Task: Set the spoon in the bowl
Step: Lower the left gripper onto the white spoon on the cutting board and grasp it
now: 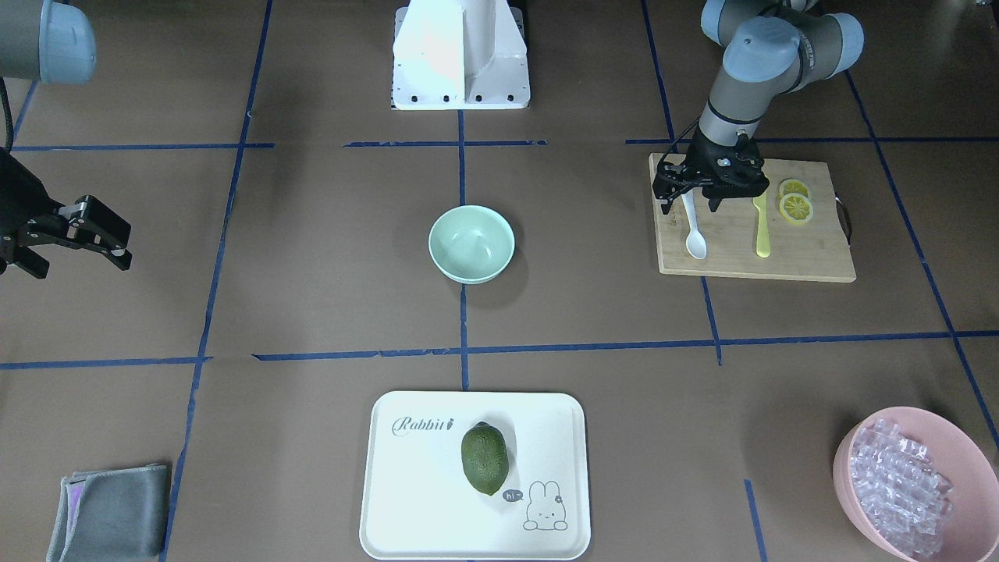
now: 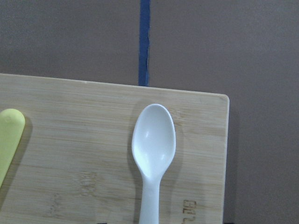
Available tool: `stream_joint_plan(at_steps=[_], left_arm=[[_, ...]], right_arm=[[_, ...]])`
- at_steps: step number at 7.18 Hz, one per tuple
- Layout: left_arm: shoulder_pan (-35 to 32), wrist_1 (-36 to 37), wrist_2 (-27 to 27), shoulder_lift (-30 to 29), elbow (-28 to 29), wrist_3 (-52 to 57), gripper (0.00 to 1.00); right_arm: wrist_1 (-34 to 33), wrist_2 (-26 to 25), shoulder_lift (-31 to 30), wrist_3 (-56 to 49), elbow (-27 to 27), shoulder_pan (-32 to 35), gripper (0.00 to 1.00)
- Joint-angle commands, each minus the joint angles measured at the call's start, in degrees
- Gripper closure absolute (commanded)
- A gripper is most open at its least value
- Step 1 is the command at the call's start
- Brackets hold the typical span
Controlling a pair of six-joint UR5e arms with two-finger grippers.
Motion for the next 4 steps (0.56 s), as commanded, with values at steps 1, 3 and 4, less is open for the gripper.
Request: stream_joint_plan(at_steps=[1,3,4], left_arm=[[0.0,0.0,0.0,-0.4,1.0,0.0,0.14],[-0.1,0.0,-0.1,-0.4,1.1,-0.1,0.17],[-0.1,0.0,-0.1,-0.3,1.1,-0.1,0.19]], right_arm=[[0.0,-0.1,0.0,0.0,0.0,0.0,0.0],[0.0,-0.1,0.0,0.4,0.0,0.0,0.0],[0.0,-0.1,0.1,0.5,0.2,0.0,0.0]])
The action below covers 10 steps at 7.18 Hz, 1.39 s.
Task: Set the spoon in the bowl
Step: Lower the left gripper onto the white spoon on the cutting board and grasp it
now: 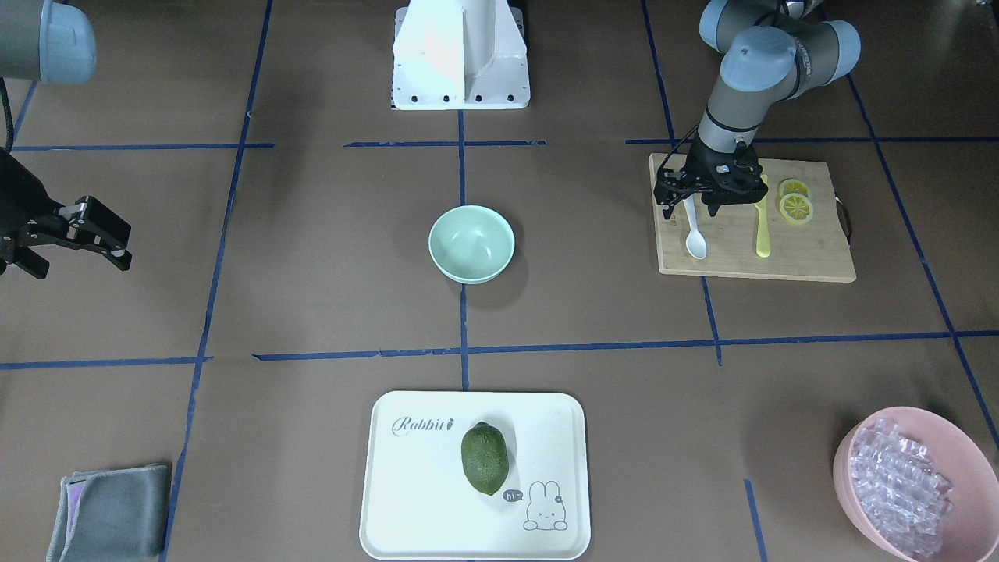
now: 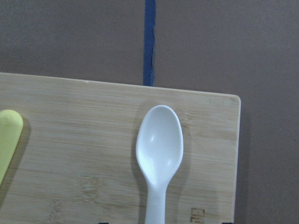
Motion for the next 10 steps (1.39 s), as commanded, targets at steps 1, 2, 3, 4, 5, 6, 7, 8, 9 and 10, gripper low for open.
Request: stream_joint_plan(at_steps=[1,2,3,4,5,6,7,8,9,10], left_arm=[[0.0,0.0,0.0,0.2,0.1,0.0,0.21],[0.0,0.0,0.0,0.2,0.1,0.0,0.23],[-0.1,0.0,0.0,0.2,0.1,0.0,0.23],[-0.1,-0.1,0.0,0.2,0.0,0.0,0.24],[-0.1,0.0,0.0,0.1,0.1,0.0,0.26],[-0.1,0.0,0.0,0.1,0.1,-0.1,0.28],[0.0,-0.1,0.0,0.1,0.4,-0.1,0.28],[-0.1,-0.1,0.0,0.1,0.6,-0.1,0.28],[-0.1,-0.1,0.0,0.1,0.6,-0.1,0.28],[-0.1,-0.1,0.0,0.1,0.6,-0.2,0.31]], right_arm=[[0.0,0.0,0.1,0.2,0.2,-0.1,0.0],[0.0,-0.1,0.1,0.2,0.1,-0.1,0.0],[0.0,-0.1,0.1,0.2,0.1,-0.1,0.0],[0.1,-0.2,0.1,0.2,0.1,-0.1,0.0],[0.0,-0.2,0.1,0.2,0.1,-0.1,0.0],[0.1,-0.2,0.1,0.2,0.1,-0.1,0.0],[0.0,-0.1,0.1,0.2,0.1,-0.1,0.0],[0.0,-0.1,0.1,0.2,0.1,-0.1,0.0],[0.1,-0.2,0.1,0.2,0.1,-0.1,0.0],[0.1,-0.2,0.1,0.2,0.1,-0.1,0.0]])
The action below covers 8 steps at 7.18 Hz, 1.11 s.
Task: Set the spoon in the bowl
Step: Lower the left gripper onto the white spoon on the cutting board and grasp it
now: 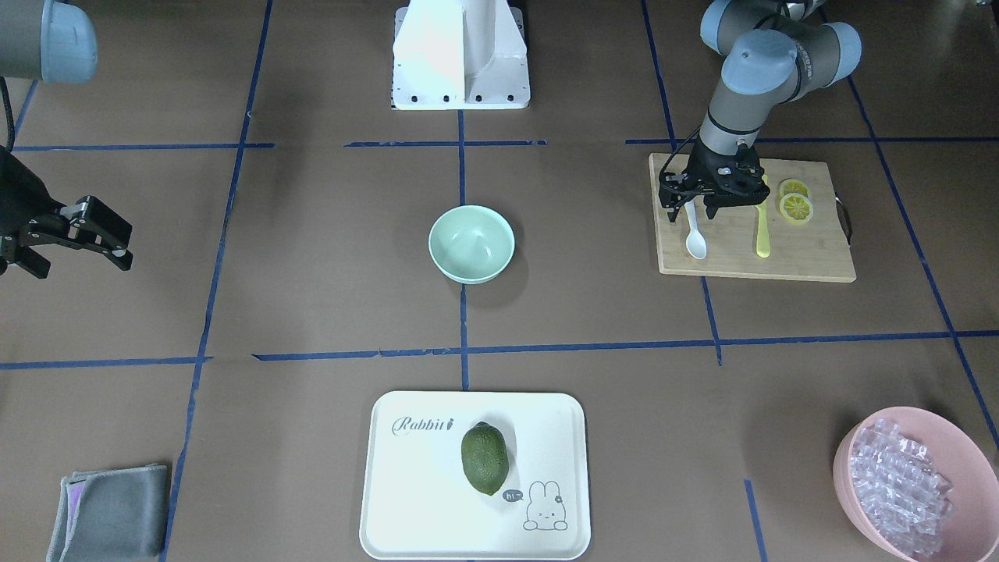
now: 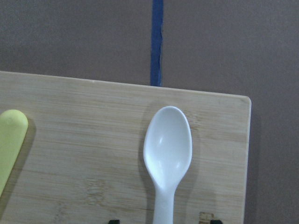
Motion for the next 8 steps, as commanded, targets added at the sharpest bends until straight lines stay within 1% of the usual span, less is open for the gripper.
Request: stream_joint_plan(at_steps=[1,2,3,4,5,6,7,8], left_arm=[[0.0,0.0,0.0,0.0,0.0,-0.2,0.45],[0.0,0.0,0.0,0.0,-0.1,-0.2,0.61],[0.0,0.1,0.0,-0.1,-0.1,-0.2,0.82],[-0.1,0.1,-0.1,-0.1,-0.1,-0.2,0.93],[-0.3,0.1,-0.1,-0.1,-0.2,-0.4,0.98],[-0.7,0.1,-1.7,-0.1,-0.6,-0.5,1.0],[-3.3,0.5,-5.5,-0.1,-1.4,-0.5,1.0],[-6.7,0.8,-11.1,-0.1,-2.4,-0.5,1.0]], right_arm=[[-0.1,0.0,0.0,0.0,-0.1,0.0,0.0],[0.0,0.0,0.0,-0.1,-0.1,0.0,0.0],[-0.1,0.0,0.0,-0.1,-0.1,0.0,0.0],[0.0,0.0,0.0,-0.1,-0.1,0.0,0.0],[0.0,0.0,0.0,-0.1,0.0,0.0,0.0],[-0.1,0.0,0.0,-0.1,0.0,0.0,0.0],[0.0,0.1,-0.1,0.0,0.0,0.0,0.0],[-0.1,0.1,-0.1,0.0,0.2,0.1,0.0]])
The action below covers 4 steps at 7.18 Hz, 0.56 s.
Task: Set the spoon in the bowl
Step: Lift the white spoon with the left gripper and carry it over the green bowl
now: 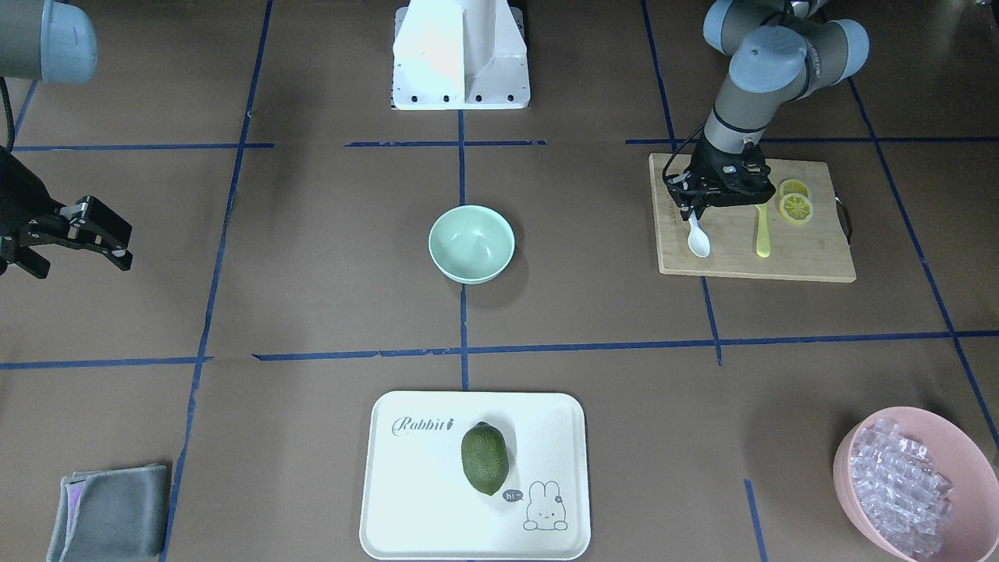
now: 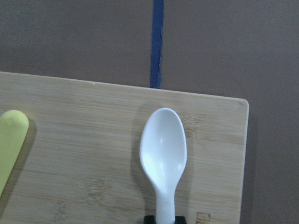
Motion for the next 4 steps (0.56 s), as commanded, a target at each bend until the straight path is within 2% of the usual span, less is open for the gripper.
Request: stream_joint_plan(at_steps=[1,2,3,4], left_arm=[[-5.4,0.6,-8.3,-1.5,-1.7,-0.2,1.0],[-6.4,4.1,-10.4,-6.1,-1.5,-3.6,1.0],[-6.3,9.5,-12.0,-14.6,-1.0,-11.1,1.0],[-4.8,12.3,-12.1,-20.7,1.2,-16.6,1.0]], right_arm=[[0.0,0.1,0.0,-0.3,0.2,0.2,0.0],[0.0,0.1,-0.5,-0.6,0.2,0.2,0.0],[0.0,0.1,-0.6,-0.8,0.2,0.5,0.0],[0.0,0.1,-0.7,-0.8,0.2,0.6,0.0]])
